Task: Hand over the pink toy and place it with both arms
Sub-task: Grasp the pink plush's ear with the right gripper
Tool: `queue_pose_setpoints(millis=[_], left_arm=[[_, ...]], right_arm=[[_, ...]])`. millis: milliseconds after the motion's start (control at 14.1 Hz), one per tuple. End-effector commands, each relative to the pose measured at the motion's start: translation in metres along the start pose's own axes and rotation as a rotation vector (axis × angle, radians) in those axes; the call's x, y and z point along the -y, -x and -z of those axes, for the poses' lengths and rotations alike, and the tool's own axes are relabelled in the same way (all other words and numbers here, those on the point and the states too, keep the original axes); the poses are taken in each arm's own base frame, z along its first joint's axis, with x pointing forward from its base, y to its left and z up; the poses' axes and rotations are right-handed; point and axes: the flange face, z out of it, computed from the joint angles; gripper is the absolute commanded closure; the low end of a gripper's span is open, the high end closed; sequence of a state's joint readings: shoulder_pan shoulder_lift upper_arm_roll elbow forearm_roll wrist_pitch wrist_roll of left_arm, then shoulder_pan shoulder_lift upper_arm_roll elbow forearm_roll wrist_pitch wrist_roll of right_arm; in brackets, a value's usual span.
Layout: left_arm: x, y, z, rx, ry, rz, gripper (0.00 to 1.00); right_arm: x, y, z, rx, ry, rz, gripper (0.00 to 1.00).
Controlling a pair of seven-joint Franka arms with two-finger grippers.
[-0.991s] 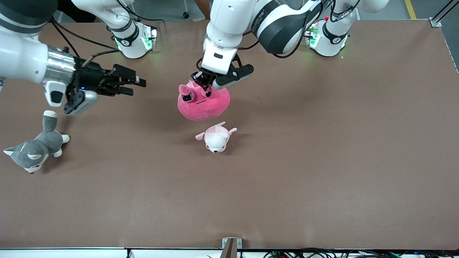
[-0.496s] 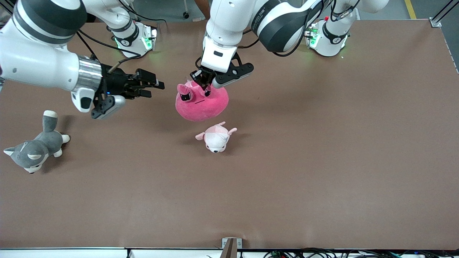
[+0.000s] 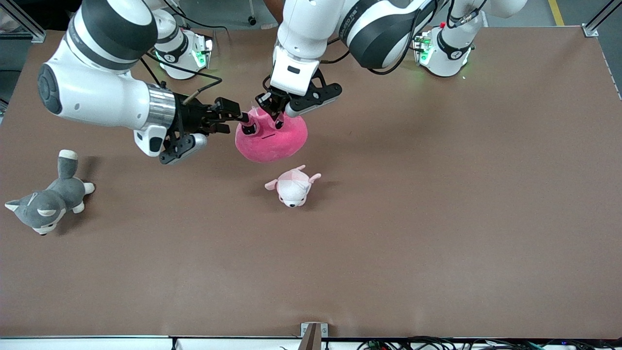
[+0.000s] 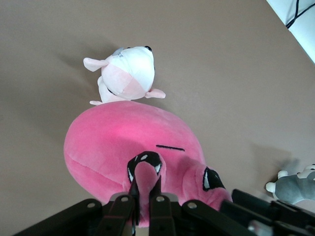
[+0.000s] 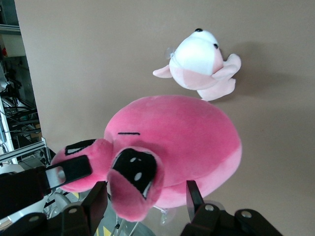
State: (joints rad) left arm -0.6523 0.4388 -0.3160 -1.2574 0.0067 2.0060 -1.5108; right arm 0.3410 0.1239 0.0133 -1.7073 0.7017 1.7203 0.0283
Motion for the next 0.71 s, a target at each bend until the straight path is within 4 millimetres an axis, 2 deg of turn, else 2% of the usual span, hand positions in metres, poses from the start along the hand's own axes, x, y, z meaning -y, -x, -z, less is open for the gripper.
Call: queue_pose_setpoints(millis=[0, 496, 637], left_arm=[[-0.005, 0.001, 0.006, 0.001, 0.019, 0.013, 1.0], [-0.005, 0.001, 0.004, 0.002, 0.016, 0.013, 1.0], [-0.005, 0.001, 0.004, 0.001, 0.016, 0.013, 1.0]], right_arm=[[0.006, -0.001, -0.002, 0.003, -0.026, -0.012, 0.27], [0.003, -0.005, -0.012, 0.017, -0.019, -0.017, 0.29], [0.007, -0.003, -0.016, 0.023, -0.014, -0.008, 0.3]])
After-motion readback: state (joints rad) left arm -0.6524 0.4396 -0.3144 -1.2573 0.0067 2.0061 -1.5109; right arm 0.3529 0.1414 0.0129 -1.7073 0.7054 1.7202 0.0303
